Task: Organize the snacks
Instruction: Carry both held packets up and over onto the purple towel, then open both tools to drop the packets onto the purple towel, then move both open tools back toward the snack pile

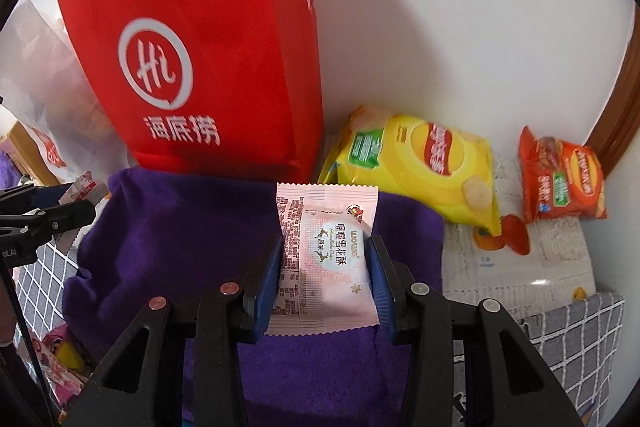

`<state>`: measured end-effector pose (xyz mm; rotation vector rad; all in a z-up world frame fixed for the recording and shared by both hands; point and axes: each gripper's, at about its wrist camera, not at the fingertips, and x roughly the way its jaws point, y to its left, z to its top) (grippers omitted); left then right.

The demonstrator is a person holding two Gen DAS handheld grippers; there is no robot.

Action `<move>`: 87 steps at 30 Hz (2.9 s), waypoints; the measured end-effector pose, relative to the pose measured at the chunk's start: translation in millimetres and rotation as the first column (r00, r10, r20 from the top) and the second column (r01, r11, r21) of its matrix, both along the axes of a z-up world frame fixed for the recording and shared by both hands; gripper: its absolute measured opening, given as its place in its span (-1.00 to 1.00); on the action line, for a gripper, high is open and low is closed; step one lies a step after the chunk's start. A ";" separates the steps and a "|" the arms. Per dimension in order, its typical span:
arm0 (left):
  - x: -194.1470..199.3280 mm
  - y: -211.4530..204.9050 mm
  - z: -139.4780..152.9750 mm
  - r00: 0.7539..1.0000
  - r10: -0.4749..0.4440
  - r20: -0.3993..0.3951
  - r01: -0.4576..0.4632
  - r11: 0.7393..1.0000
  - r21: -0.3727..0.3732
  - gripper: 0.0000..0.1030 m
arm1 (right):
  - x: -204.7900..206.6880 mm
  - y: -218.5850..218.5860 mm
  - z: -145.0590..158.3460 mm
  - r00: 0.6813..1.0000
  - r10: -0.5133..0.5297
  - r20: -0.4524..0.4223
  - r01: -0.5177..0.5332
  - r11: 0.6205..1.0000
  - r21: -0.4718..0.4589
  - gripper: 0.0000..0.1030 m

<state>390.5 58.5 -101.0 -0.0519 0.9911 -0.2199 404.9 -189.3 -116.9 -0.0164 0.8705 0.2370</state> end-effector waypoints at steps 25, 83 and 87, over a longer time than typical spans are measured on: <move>14.7 -5.6 -40.3 0.989 -0.021 -0.148 0.024 1.000 0.017 0.08 | 16.8 22.4 -60.3 0.985 0.046 -0.167 -0.052 0.998 -0.032 -0.16; -124.7 6.5 93.5 0.992 -0.029 0.122 0.031 0.999 -0.012 0.45 | -171.0 -9.8 59.4 0.994 -0.103 0.038 0.101 0.994 0.050 0.60; -139.1 19.2 84.0 0.997 0.008 0.079 -0.005 0.999 -0.042 0.45 | -187.6 -16.2 48.7 0.994 -0.102 0.040 0.099 0.993 0.056 0.60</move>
